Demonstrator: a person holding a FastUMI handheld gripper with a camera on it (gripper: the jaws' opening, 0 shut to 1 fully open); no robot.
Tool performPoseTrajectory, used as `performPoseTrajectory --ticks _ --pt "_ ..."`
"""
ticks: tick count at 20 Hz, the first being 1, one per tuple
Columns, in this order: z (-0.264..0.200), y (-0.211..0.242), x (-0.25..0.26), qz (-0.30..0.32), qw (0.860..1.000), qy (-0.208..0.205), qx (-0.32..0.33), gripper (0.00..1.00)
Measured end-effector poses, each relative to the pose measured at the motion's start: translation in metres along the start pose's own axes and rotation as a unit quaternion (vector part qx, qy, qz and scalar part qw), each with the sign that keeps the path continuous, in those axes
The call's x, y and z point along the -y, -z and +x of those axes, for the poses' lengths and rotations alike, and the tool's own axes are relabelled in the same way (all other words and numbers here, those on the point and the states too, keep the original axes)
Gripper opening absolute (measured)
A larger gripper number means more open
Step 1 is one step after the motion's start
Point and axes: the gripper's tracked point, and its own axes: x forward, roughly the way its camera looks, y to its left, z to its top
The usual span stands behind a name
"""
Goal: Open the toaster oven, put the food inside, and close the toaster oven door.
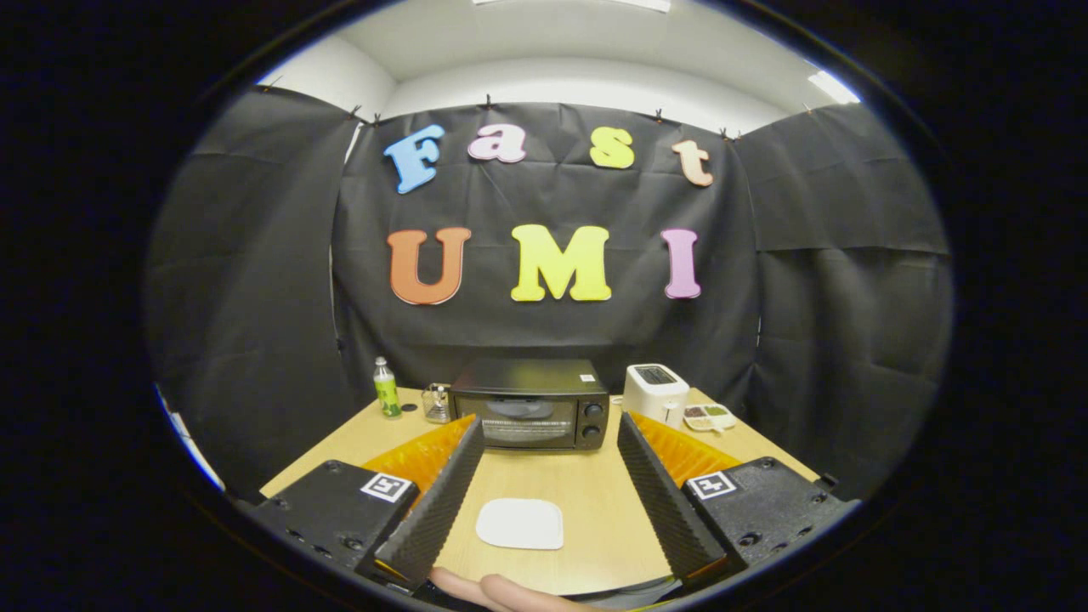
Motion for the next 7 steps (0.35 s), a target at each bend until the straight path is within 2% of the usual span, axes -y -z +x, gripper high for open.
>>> performPoseTrajectory --ticks 7 --pt "-0.0039 0.002 -0.0003 0.001 1.0 -0.002 -0.001 1.0"
